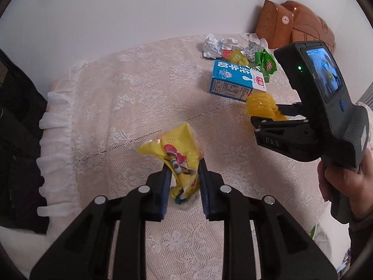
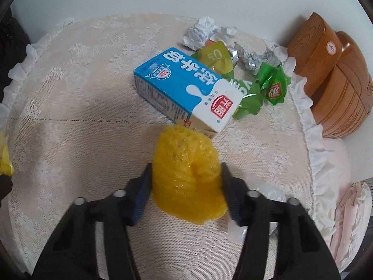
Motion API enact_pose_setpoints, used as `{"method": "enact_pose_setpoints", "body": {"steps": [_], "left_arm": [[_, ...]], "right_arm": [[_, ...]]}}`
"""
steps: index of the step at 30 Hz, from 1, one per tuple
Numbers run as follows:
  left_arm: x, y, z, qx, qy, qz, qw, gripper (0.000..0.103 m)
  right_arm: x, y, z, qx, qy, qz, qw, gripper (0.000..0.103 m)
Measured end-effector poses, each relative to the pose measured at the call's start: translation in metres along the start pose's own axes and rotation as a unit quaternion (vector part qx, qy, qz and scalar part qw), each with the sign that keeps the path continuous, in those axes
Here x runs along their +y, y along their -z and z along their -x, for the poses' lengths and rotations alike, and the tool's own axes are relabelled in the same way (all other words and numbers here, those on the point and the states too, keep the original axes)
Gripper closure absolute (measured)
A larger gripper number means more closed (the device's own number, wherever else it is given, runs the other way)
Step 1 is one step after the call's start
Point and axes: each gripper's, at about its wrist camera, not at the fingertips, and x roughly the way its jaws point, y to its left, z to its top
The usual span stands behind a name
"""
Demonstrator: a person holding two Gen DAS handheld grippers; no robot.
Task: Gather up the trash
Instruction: 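Grasp the yellow snack wrapper with the left tool while the right tool grasps the yellow foam net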
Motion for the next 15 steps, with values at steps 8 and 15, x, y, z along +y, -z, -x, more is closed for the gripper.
{"method": "enact_pose_setpoints", "body": {"steps": [8, 15], "left_arm": [[-0.042, 0.006, 0.022, -0.015, 0.036, -0.045, 0.9982, 0.081], [-0.114, 0.026, 0.033, -0.005, 0.096, -0.122, 0.9879, 0.081]], "right_arm": [[-0.038, 0.06, 0.074, -0.066, -0.113, -0.117, 0.985, 0.067], [-0.081, 0.175, 0.113, -0.047, -0.11, -0.224, 0.967, 0.064]]}}
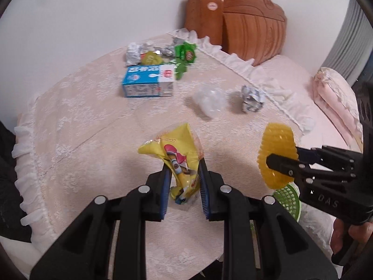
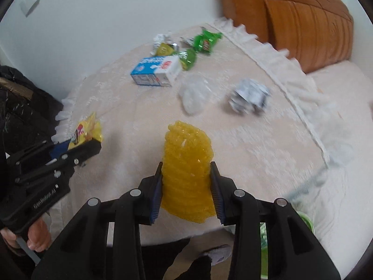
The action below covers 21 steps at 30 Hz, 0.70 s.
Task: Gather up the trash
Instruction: 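Move both items over the green wastebasket and release them inside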
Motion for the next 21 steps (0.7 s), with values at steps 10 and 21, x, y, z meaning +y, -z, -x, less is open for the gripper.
{"method": "enact_pose_setpoints", "body": {"steps": [10, 21], "left_arm": [[-0.106, 0.012, -0.005, 0.012, 0.08, -0.117, 0.9898, 0.081], [-0.253, 0.043, -0.029, 0.059, 0.166, -0.264, 0.9483, 0.081]], "right_arm": [[-0.109, 0.106, 0.043, 0.015, 0.096, -0.143, 0.985, 0.065], [-0.19, 0.183, 0.109, -0.016, 0.18, -0.23, 0.956, 0.063]]}}
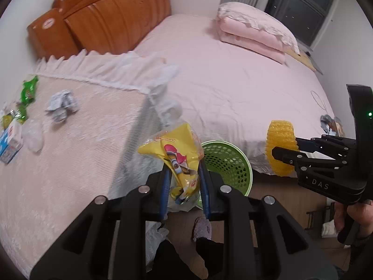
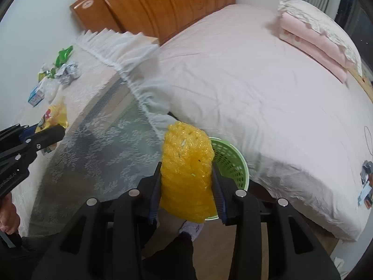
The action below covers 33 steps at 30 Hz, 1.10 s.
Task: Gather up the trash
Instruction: 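Move both items over the green wastebasket and release them inside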
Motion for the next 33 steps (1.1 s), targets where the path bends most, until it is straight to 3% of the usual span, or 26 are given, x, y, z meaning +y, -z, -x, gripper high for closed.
{"method": "enact_pose_setpoints", "body": {"steps": [5, 7, 9, 11, 14, 19, 27, 30, 32, 33], "left_arm": [[-0.062, -0.02, -0.044, 0.025, 0.056, -0.046, 0.9971, 0.081], [-0.083, -0.024, -0.06, 0.039, 0.071, -0.058, 0.995, 0.075], [-0.098, -0.024, -0.072, 0.055, 0.077, -0.065, 0.9934, 0.043], [-0.109, -0.022, -0.074, 0.056, 0.067, -0.069, 0.9937, 0.022], [-0.114, -0.019, -0.063, 0.041, 0.059, -0.071, 0.9949, 0.008], [-0.097, -0.019, -0.034, 0.008, 0.019, -0.047, 0.9987, 0.008], [-0.064, -0.01, 0.034, -0.062, -0.007, -0.005, 0.998, 0.008], [-0.05, -0.005, 0.052, -0.077, -0.014, 0.019, 0.9967, 0.008], [-0.04, -0.001, 0.057, -0.076, -0.018, 0.034, 0.9963, 0.008], [-0.035, 0.001, 0.059, -0.074, -0.02, 0.041, 0.9962, 0.008]], "right_arm": [[-0.049, 0.013, 0.011, -0.007, 0.031, -0.031, 0.999, 0.062], [-0.066, 0.019, 0.013, -0.007, 0.036, -0.043, 0.998, 0.062], [-0.078, 0.023, 0.013, -0.007, 0.038, -0.05, 0.998, 0.062], [-0.088, 0.026, 0.014, -0.008, 0.037, -0.056, 0.998, 0.062], [-0.097, 0.029, 0.013, -0.009, 0.034, -0.061, 0.998, 0.062], [-0.105, 0.028, 0.008, -0.007, 0.019, -0.064, 0.998, 0.062], [-0.082, 0.021, -0.012, 0.005, -0.004, -0.043, 0.999, 0.057], [-0.065, 0.021, -0.025, 0.021, -0.008, -0.03, 0.999, 0.037], [-0.052, 0.022, -0.032, 0.026, 0.004, -0.02, 0.999, 0.008], [-0.044, 0.023, -0.034, 0.026, 0.01, -0.012, 1.0, 0.005]]}}
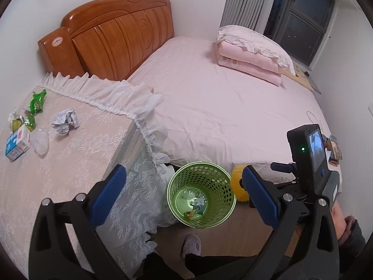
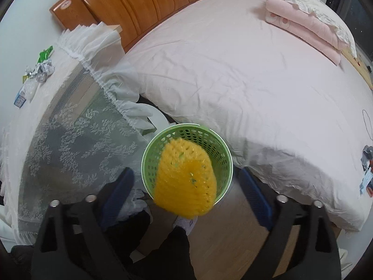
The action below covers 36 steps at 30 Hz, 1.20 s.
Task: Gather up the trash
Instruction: 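Move both items over the green wastebasket and release them inside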
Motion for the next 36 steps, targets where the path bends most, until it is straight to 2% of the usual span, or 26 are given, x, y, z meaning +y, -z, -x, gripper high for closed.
{"method": "enact_pose_setpoints", "body": {"steps": [1, 8, 25, 30, 36], "left_arm": [[0.004, 0.003, 0.0, 0.002, -0.002, 0.006, 1.0, 0.008], [0.026, 0.015, -0.005, 0.025, -0.006, 0.043, 0.9988, 0.008], [0.051, 0.018, -0.004, 0.025, -0.026, 0.072, 0.9968, 0.008], [0.067, 0.017, 0.0, 0.019, -0.039, 0.084, 0.9955, 0.008], [0.093, 0.016, 0.008, 0.007, -0.054, 0.101, 0.9934, 0.008]], "right_arm": [[0.006, 0.001, -0.003, 0.002, 0.002, 0.007, 1.0, 0.002], [0.024, 0.005, -0.017, 0.025, -0.007, 0.016, 1.0, 0.002], [0.034, -0.005, -0.009, 0.023, -0.009, 0.018, 1.0, 0.002], [0.057, -0.018, -0.001, 0.007, -0.014, 0.037, 0.999, 0.002], [0.089, -0.045, 0.018, -0.026, -0.043, 0.043, 0.998, 0.002]]}}
